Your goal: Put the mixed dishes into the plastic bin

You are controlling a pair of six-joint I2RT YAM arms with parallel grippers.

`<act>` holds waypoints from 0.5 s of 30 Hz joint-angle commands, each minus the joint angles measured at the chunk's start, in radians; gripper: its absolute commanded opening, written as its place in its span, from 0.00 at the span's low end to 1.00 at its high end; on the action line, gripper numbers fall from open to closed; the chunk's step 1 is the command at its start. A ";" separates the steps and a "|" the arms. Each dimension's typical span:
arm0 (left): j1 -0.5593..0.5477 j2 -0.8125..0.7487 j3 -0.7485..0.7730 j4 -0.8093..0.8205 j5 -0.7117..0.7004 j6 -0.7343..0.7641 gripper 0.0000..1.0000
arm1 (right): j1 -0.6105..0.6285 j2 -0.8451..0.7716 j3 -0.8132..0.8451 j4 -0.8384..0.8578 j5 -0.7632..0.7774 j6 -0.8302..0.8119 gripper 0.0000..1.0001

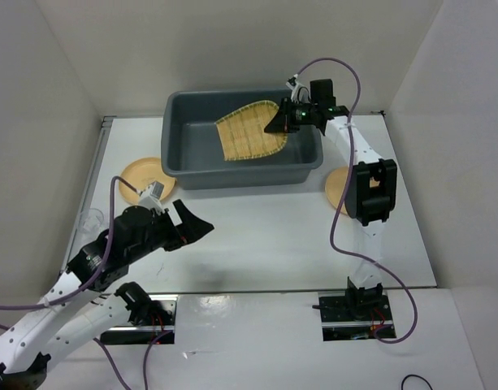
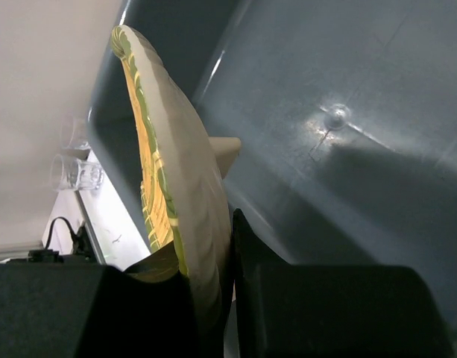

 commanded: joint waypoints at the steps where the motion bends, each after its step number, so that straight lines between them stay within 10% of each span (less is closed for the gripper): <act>1: 0.006 0.047 0.056 0.001 -0.030 0.057 1.00 | 0.009 -0.025 0.080 0.070 -0.017 0.028 0.00; 15: 0.056 0.168 0.126 0.001 -0.010 0.142 1.00 | 0.009 0.209 0.116 0.024 0.138 -0.058 0.00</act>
